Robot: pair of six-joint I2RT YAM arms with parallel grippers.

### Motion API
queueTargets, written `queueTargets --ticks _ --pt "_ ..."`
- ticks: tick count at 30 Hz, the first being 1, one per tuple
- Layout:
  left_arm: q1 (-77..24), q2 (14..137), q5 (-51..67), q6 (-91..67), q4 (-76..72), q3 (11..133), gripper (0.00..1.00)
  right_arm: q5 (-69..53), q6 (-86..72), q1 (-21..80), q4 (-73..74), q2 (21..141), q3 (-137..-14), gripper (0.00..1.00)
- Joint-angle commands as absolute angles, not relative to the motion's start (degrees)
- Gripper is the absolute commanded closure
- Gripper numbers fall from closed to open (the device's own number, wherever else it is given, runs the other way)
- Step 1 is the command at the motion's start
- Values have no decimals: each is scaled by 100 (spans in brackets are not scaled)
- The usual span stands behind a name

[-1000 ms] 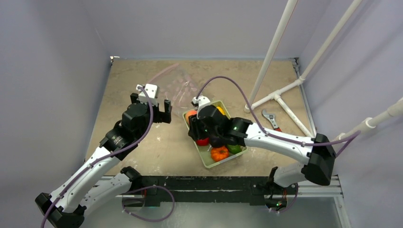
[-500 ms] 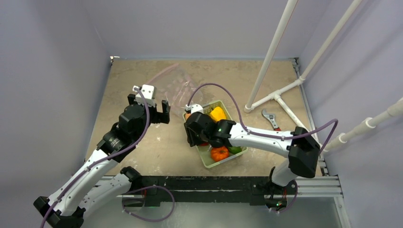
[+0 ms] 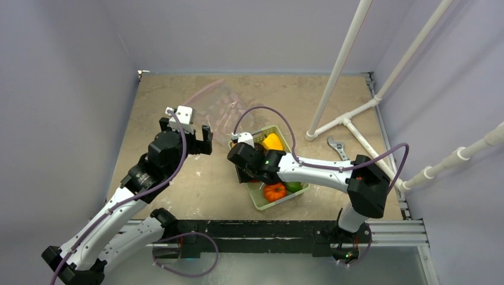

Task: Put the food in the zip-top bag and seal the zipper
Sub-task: Adjust the bin at the center of the board.

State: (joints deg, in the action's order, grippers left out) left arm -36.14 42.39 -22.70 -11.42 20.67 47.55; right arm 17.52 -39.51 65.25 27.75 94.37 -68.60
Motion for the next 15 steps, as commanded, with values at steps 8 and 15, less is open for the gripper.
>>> queueTargets --ticks 8,15 --pt "-3623 4201 -2180 -1205 1926 4922 1 2296 -4365 6557 3059 9619 -7088 86" --pt "-3622 4227 -2136 -1205 1929 4928 1 2379 -4663 6557 3366 9475 -6891 100"
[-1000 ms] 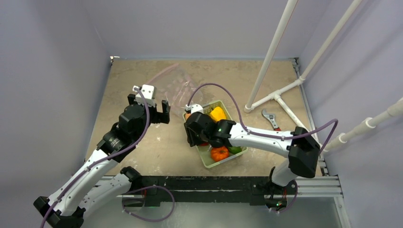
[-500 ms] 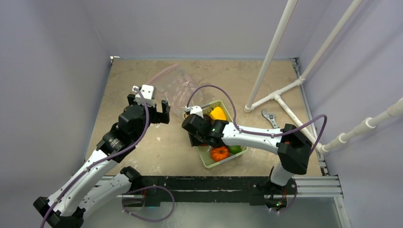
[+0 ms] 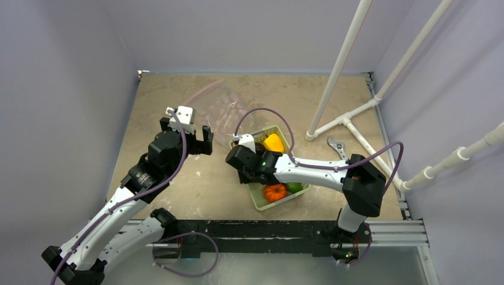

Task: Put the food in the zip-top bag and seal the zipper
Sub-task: Adjust the bin at the center of the board.

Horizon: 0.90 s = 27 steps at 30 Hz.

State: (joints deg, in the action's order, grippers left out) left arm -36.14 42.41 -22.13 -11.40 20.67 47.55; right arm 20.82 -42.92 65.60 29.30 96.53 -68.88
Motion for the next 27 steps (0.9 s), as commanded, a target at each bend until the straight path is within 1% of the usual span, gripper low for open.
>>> queueTargets --ticks 1,14,15,16,19,25,27 --pt "-3627 4228 -2136 -1205 1925 4927 1 2401 -4701 6557 3401 9451 -6850 100" --pt "-3629 4245 -2101 -1209 1915 4924 1 2521 -5182 6505 3673 8930 -6233 100" --pt "-3628 4245 -2107 -1210 1916 4931 1 2522 -5190 6504 3674 8908 -6228 97" --pt "-3620 4245 -2109 -1210 1929 4930 1 2537 -5207 6504 3685 8896 -6261 88" --pt "-3623 4245 -2133 -1219 1925 4932 1 2614 -5225 6504 3748 8878 -6529 73" --pt "-3624 4245 -2376 -1239 1975 4941 1 2961 -5035 6498 3991 8934 -7435 57" --pt "-3619 4245 -2534 -1256 1998 4944 1 3125 -4931 6476 4100 9037 -7807 53"
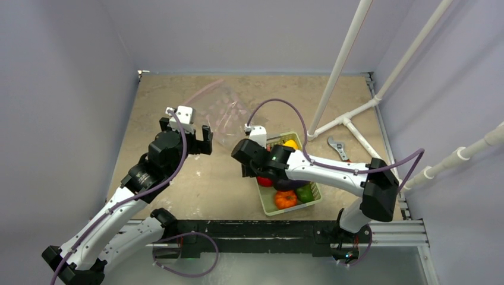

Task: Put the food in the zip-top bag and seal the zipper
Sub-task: Adjust the bin at the center of the board, then pick up the zipper food storage bag at the center of the board.

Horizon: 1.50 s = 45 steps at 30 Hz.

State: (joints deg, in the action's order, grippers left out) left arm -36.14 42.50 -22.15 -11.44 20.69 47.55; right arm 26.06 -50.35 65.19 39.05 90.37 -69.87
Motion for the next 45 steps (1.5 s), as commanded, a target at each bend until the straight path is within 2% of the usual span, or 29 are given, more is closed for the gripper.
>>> queueTargets --ticks 1,7,12,15,29,38,45 --pt "-3627 4245 -2602 -1264 2017 4944 1 3195 -4867 6455 4138 9095 -7993 51" --pt "-3627 4230 -3419 -1384 2209 5013 2 3493 -4142 6083 4015 9547 -9104 33" --pt "-3625 4184 -4001 -1471 2327 5031 2 3289 -3251 5608 3439 9962 -9897 21" --pt "-3622 4145 -4195 -1507 2378 5057 3 3087 -2865 5438 3071 10295 -10385 17" --pt "-3613 3865 -5188 -1617 2483 5016 3 2395 -1985 5124 2574 12401 -12747 4" --pt "-3604 3878 -5174 -1610 2461 5010 3 2131 -1779 5124 2346 13360 -13385 1" --pt "-3608 3791 -5082 -1595 2388 4969 2 2112 -1626 5124 2125 13856 -13376 1"
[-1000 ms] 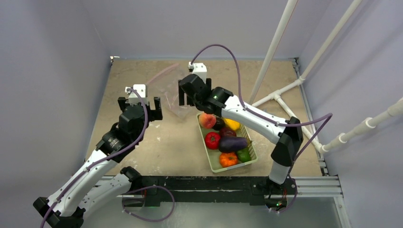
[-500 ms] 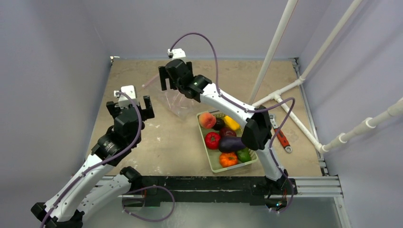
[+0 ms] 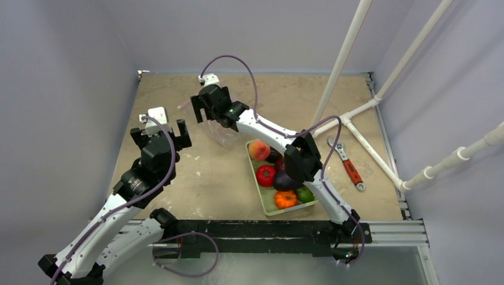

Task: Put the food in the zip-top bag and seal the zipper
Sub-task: Pick up the zipper food storage bag at the center of the board.

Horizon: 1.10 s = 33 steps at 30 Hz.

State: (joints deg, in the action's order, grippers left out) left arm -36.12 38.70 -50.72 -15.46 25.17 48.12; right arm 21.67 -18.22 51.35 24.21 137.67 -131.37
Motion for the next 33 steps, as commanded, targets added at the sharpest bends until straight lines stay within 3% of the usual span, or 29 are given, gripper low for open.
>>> queueTargets --ticks 1,9,13,21,25,27,33 --pt "-3610 3781 -5066 -1587 2375 4958 2 2115 -1626 5124 2115 13928 -13400 1" --pt "-3607 3797 -5008 -1586 2364 4967 2 2092 -1601 5124 1954 14386 -13449 1" --pt "-3611 3792 -5011 -1583 2364 4958 2 2131 -1576 5126 1923 14581 -13530 6" --pt "-3604 3788 -4988 -1573 2355 4958 1 2135 -1472 5126 1849 14678 -13492 43" --pt "-3607 3788 -4987 -1565 2343 4950 1 2117 -1406 5132 1752 14612 -13340 74" --pt "-3606 3788 -4990 -1564 2345 4953 1 2098 -1374 5131 1613 14506 -13142 99" --pt "-3610 3806 -4997 -1556 2347 4943 1 2146 -1296 5159 1144 13987 -12564 100"
